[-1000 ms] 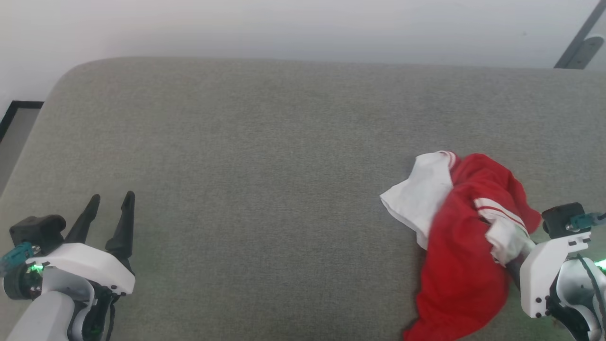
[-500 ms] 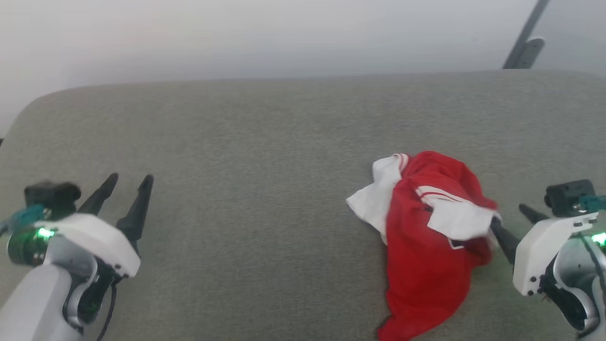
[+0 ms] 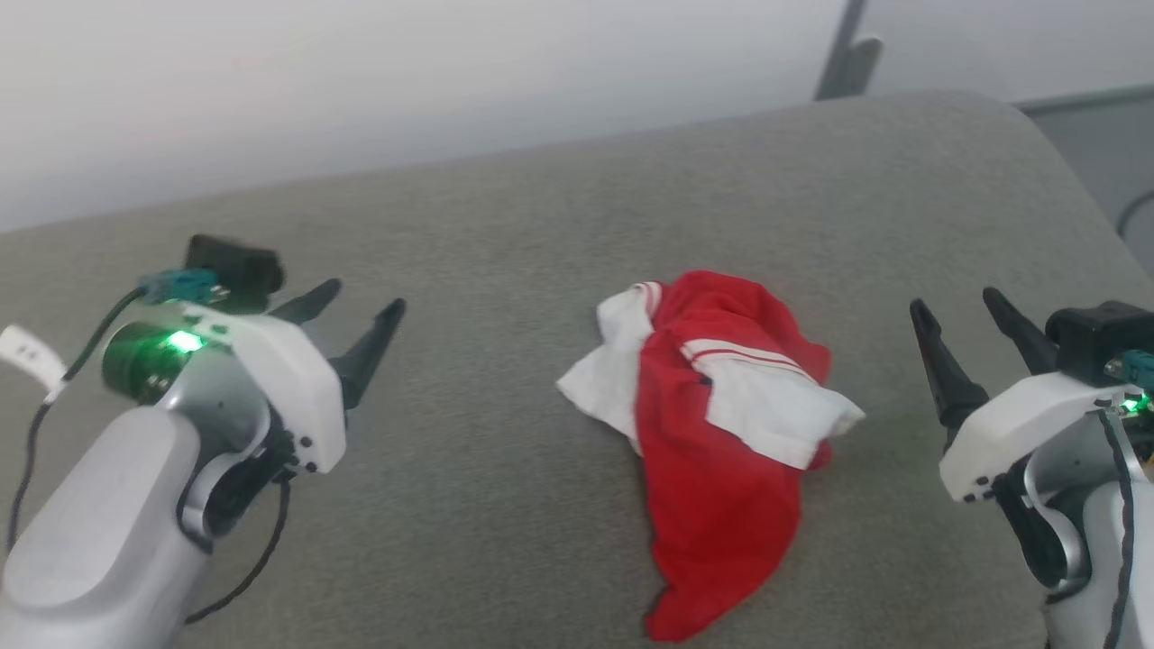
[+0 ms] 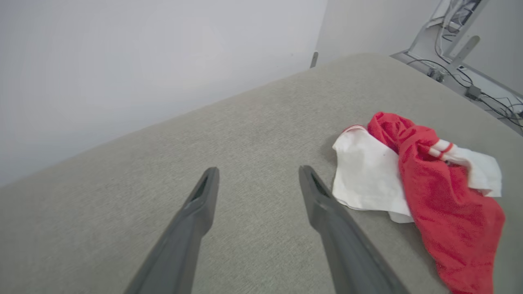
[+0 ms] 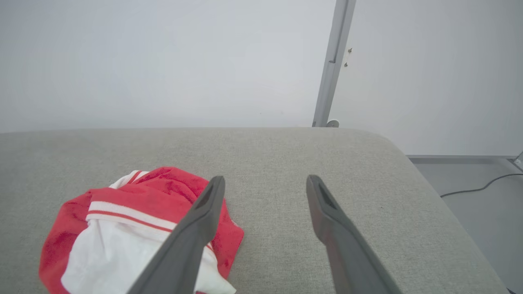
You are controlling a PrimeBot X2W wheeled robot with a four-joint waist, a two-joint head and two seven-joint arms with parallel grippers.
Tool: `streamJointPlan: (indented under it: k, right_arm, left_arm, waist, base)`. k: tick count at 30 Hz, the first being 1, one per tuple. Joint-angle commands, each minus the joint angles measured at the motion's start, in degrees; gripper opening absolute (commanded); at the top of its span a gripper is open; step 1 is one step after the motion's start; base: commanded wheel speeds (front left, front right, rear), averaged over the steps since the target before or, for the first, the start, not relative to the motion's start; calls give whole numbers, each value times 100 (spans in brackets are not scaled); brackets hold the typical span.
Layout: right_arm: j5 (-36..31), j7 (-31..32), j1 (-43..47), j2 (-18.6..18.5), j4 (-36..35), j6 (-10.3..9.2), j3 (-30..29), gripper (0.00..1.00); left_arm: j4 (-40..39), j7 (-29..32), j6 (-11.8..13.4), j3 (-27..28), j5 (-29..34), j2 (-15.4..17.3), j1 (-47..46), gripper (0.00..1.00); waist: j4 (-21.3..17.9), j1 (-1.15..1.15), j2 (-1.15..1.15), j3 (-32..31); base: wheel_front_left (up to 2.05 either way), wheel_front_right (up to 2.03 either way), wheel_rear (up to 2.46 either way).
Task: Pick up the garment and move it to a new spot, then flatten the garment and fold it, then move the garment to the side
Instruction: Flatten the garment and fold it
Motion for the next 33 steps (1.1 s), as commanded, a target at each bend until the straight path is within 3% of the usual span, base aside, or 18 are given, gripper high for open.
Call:
streamJointPlan:
  k: [1,13,33]
  right_arm:
    - [-57,-137,-88,52,30,0,-26,100]
    - [-420,-911,-563,631,647,0,-173,100]
    - [-335,-1236,-919,805,1313,0,87,100]
  left_arm:
    - [-32,91,-28,-48,13,-25,-135,100]
    - [208,1183,-179,-718,-108,-333,-738,100]
    - [1466,1847,-303,-1526,60,-868,-1346,100]
  waist:
    - [-239,0,0,104]
    - [-945,0,0,455]
    - [-1243,0,0,920]
  base:
    - [0,0,0]
    - [0,0,0]
    - [0,0,0]
